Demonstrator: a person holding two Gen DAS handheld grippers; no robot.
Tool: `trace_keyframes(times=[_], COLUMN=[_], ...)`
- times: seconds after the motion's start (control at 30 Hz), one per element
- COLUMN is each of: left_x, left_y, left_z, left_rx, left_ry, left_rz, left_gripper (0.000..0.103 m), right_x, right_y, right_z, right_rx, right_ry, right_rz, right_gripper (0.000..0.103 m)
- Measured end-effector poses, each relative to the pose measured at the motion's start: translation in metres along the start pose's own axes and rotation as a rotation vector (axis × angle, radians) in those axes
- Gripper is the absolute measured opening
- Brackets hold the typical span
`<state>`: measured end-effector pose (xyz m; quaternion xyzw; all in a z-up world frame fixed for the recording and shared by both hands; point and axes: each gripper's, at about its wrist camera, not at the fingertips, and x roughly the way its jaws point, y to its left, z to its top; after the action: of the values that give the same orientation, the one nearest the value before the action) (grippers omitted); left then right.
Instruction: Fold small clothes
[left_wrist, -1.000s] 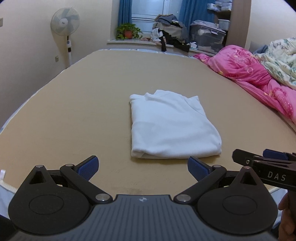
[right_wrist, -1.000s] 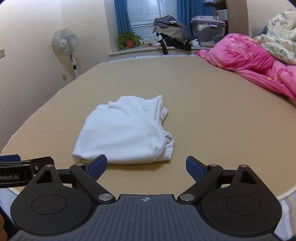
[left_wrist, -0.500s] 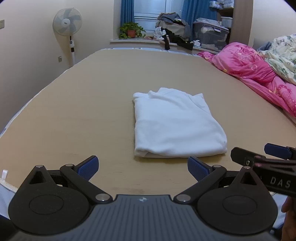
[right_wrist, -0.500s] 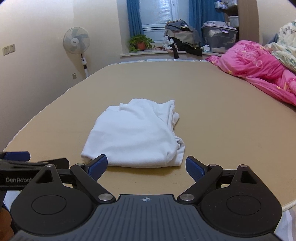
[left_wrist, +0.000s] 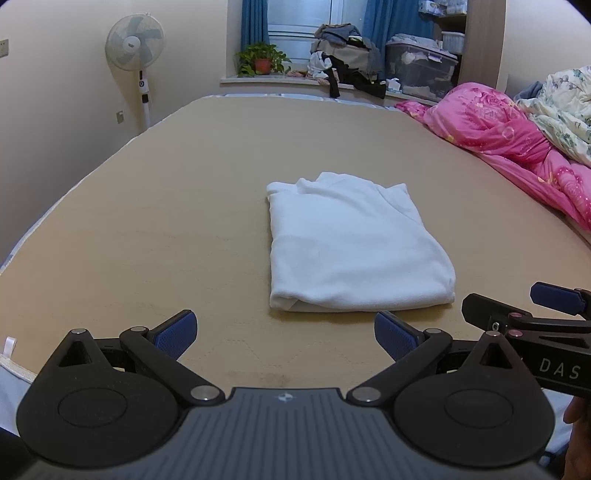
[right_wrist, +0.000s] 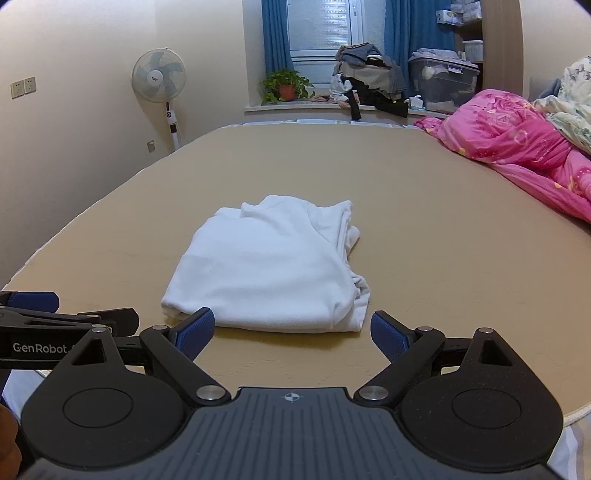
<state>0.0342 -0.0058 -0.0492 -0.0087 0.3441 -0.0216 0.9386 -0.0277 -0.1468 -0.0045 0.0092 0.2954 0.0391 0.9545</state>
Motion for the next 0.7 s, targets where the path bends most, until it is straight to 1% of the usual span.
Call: trace_keyframes(times=[0.7], left_x=[0.0017], left_y=[-0.0021], left_z=[-0.0016], left_rx=[0.005], left_ry=[0.004], left_rz=[0.002], left_gripper=[0.102], right_x=[0.0000], right_y=[0.0010], right_z=[-0.0002], right_rx=[-0.009], right_ry=[-0.001], right_rz=[-0.006], right_gripper=[0.092])
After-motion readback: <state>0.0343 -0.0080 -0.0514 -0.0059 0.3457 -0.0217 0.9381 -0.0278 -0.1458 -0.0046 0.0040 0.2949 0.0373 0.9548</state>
